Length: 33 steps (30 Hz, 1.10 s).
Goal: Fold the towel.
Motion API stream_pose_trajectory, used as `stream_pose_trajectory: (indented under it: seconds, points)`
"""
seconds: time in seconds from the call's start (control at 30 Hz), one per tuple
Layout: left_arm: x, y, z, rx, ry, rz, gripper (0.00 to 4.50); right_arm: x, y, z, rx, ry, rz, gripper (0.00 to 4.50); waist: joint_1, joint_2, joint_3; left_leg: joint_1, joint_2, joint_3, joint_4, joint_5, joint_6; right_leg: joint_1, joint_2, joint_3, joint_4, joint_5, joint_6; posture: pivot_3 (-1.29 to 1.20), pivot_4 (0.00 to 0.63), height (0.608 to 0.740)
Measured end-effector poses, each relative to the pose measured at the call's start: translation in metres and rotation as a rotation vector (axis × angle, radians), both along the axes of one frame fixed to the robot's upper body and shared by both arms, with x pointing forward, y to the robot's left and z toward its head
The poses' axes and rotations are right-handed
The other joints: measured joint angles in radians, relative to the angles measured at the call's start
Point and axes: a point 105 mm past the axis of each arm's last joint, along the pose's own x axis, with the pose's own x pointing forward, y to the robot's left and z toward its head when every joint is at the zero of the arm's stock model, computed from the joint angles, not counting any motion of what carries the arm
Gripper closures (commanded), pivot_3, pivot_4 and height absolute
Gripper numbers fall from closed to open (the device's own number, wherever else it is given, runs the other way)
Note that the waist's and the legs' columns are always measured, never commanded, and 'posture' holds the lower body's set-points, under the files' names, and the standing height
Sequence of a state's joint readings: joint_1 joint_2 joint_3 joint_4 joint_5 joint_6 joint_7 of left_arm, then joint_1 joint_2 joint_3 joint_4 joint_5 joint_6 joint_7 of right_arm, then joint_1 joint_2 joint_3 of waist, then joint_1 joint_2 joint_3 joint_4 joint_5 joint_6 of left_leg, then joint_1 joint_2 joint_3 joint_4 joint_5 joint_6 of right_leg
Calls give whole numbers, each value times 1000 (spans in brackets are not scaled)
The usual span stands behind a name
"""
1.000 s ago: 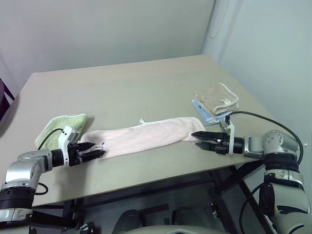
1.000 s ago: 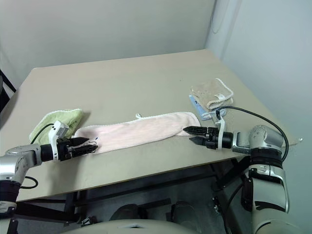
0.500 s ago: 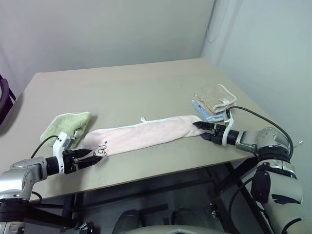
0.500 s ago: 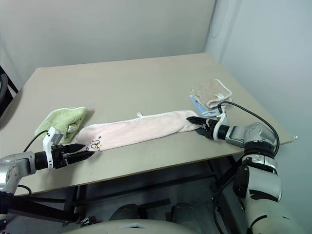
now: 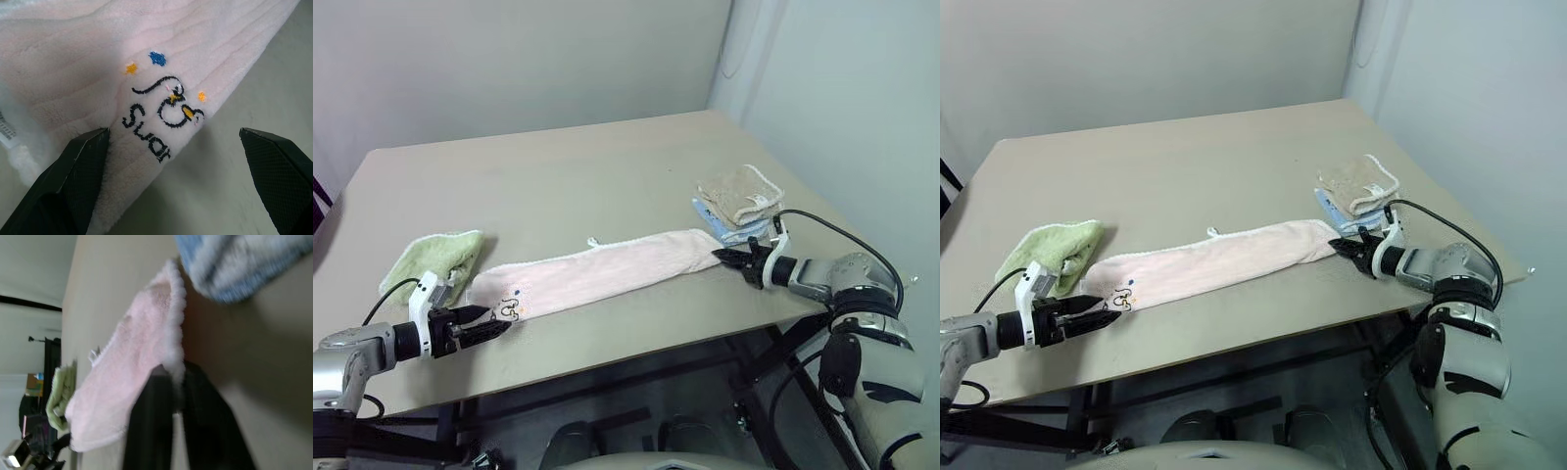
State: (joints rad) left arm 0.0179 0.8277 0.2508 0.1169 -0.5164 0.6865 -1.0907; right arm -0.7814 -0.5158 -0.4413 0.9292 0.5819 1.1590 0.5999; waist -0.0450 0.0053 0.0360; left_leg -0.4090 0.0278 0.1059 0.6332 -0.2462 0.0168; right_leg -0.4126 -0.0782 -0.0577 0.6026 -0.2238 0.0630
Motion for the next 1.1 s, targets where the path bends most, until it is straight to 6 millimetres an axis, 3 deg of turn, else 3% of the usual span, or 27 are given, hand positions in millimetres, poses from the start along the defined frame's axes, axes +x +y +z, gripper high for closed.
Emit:
stream_pose_trajectory:
  seconds: [0.23, 0.43, 0.6, 0.7, 0.93, 1.1]
  points:
    - [7, 9, 9, -26, -36, 50, 0, -10, 3, 16, 8, -74, 126, 4480, 3, 1, 1, -4, 0, 1, 0, -1, 0, -11, -2, 0, 3, 0, -1, 0, 0, 740]
    - [13, 48, 62, -25, -162, 150, 0, -16, 12, 62, -49, -265, 289, 4480, -1, 0, 1, -12, 2, 1, 5, 1, 2, -18, -1, 1, 14, -3, -4, 0, 0, 740]
    - [27, 46, 96, -94, -245, 163, 0, -25, 54, 78, -120, -401, 521, 4480, 3, 0, 2, -12, 3, 1, 9, -1, -1, -20, -1, -1, 14, -3, -4, 0, 0, 740]
    - [31, 39, 107, -112, -270, 148, 0, -32, 79, 80, -133, -460, 645, 4480, 2, 0, 2, -13, 3, 1, 11, -1, 0, -20, -2, -1, 14, -3, -4, 0, 0, 740]
    - [35, 11, 95, -114, -234, 64, 0, -40, 136, 99, -104, -572, 860, 4480, 0, 0, 1, -15, 3, 2, 14, -1, -1, -21, -2, -1, 22, -3, -4, 0, 0, 740]
    - [43, -5, 90, -121, -222, 13, 0, -52, 190, 67, -102, -524, 1025, 4480, 1, -4, 1, -16, 3, 2, 16, 0, -2, -23, -1, -1, 28, -3, -4, 0, 0, 740]
